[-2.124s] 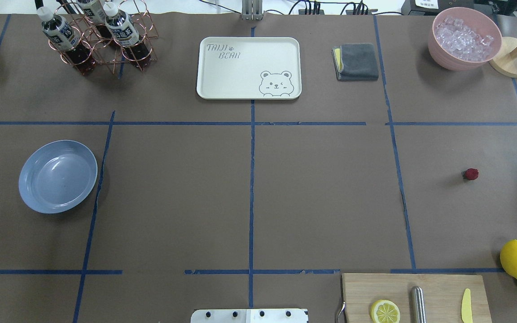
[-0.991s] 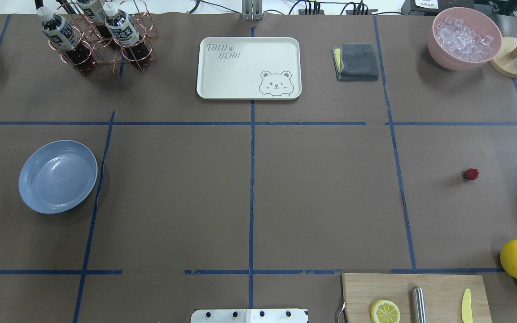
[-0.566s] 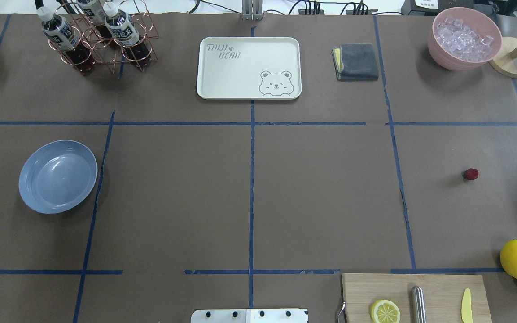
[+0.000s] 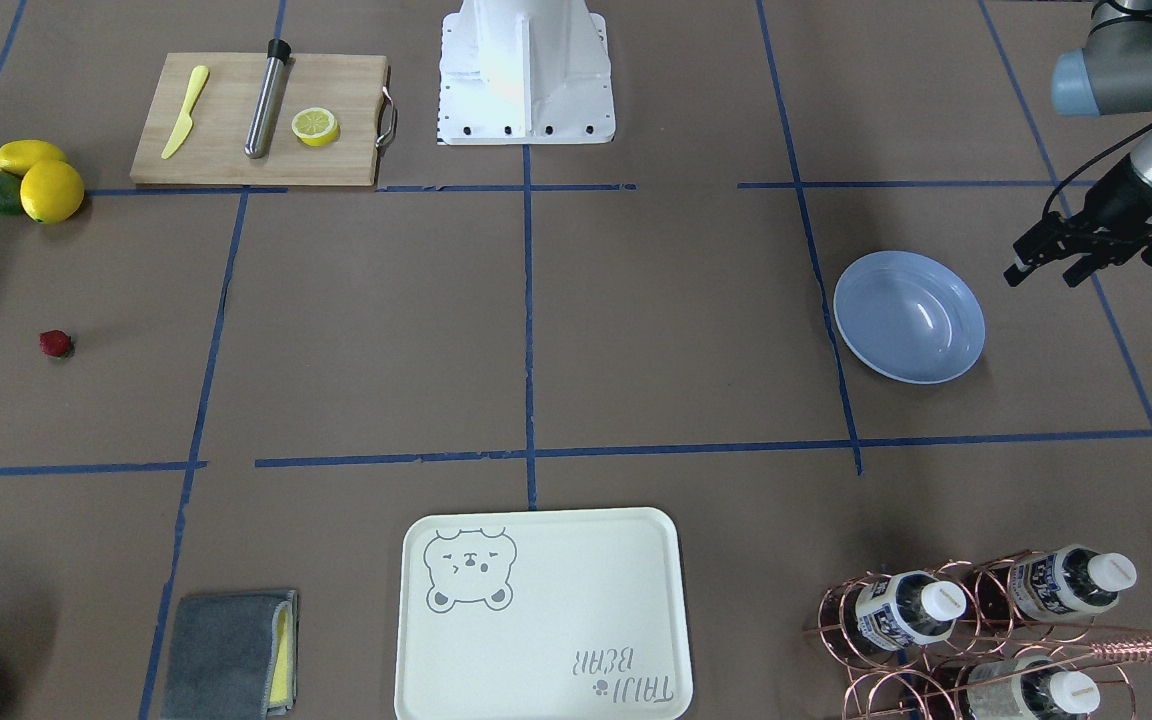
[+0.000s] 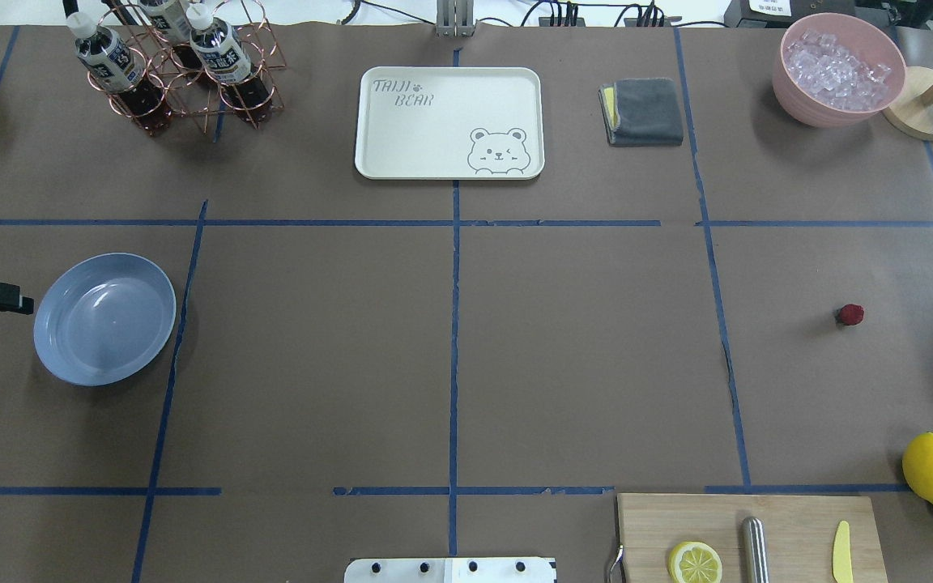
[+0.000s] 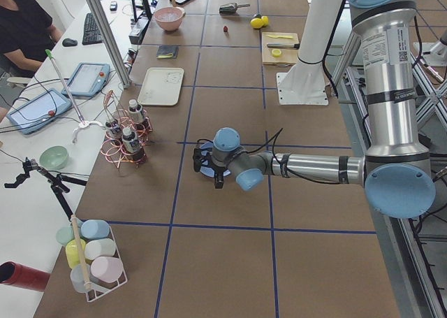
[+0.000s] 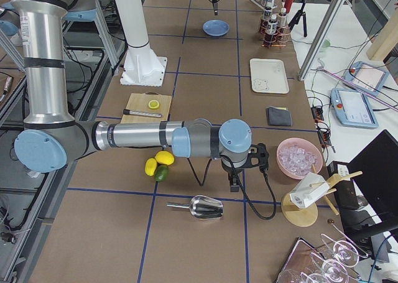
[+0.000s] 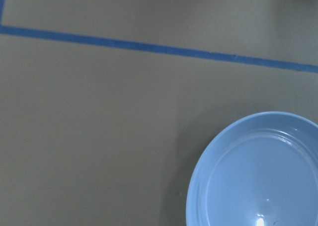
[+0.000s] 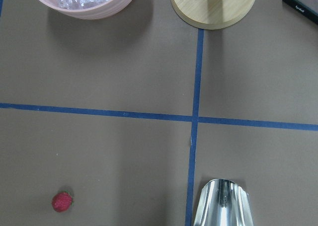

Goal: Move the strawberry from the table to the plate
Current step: 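Move the left gripper to the rim of the light blue plate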

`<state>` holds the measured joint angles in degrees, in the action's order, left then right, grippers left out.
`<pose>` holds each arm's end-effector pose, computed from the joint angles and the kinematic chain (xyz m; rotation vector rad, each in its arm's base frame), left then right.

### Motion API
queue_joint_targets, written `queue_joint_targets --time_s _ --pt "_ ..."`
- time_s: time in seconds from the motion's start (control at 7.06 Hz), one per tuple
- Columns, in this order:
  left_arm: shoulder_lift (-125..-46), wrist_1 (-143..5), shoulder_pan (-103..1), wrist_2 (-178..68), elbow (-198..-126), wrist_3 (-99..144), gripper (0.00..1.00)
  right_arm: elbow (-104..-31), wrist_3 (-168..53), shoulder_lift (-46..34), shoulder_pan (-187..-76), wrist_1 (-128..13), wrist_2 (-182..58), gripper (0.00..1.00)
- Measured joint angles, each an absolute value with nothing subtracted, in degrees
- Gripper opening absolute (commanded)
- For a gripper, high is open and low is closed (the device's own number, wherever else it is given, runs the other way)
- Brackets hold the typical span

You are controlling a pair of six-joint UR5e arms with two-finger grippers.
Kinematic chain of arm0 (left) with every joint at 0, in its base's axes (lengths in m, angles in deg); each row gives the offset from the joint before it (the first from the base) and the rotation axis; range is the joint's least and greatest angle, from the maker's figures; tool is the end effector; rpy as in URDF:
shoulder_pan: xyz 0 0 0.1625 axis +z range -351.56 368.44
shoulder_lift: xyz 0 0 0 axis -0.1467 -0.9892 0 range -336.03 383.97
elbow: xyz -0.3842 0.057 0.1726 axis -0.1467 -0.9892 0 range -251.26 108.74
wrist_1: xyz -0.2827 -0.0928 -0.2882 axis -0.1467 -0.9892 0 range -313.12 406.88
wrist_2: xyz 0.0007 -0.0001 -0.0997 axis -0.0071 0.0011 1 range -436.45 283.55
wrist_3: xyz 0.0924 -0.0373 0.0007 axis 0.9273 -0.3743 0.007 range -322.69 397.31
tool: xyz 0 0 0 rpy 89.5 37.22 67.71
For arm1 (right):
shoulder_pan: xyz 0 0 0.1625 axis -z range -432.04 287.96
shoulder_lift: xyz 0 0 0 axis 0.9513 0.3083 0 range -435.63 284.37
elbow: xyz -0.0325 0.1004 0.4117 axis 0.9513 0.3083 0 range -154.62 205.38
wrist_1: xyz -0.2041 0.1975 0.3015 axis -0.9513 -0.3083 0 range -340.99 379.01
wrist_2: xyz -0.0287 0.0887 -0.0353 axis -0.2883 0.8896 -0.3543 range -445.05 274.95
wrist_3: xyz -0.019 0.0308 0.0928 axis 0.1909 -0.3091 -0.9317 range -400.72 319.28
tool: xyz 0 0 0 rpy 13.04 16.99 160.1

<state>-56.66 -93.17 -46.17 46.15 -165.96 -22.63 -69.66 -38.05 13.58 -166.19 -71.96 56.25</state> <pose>0.1966 -0.4141 0.6018 0.1203 0.9311 -0.1715 0.0915 -0.4954 0.6012 0.1322 -0.8885 -0.0141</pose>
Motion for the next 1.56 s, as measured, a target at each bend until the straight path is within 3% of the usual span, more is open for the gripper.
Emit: queue_joint_targets --time_s 0.14,0.28,0.71,1.13,1.56 --pt "-58.03 -93.72 -44.7 44.67 -164.22 -23.71 0.85 -69.76 -38.07 13.56 -166.18 -71.96 56.35 1.0" --pt "-59.19 -93.97 -43.92 44.08 -162.67 -24.1 0.69 -69.87 -38.1 13.56 -166.18 -71.96 56.41 1.0" --pt "-60.19 -94.09 -43.2 43.87 -161.68 -24.73 0.0 -70.07 -38.18 13.58 -166.23 -71.96 56.45 1.0" --pt "-60.22 -94.07 -43.12 44.04 -162.14 -24.86 0.0 -70.73 -38.25 13.57 -166.22 -71.96 56.53 1.0" --pt "-58.32 -91.81 -45.29 50.49 -168.39 -24.44 0.0 -70.92 -38.26 13.55 -166.19 -71.94 56.54 1.0"
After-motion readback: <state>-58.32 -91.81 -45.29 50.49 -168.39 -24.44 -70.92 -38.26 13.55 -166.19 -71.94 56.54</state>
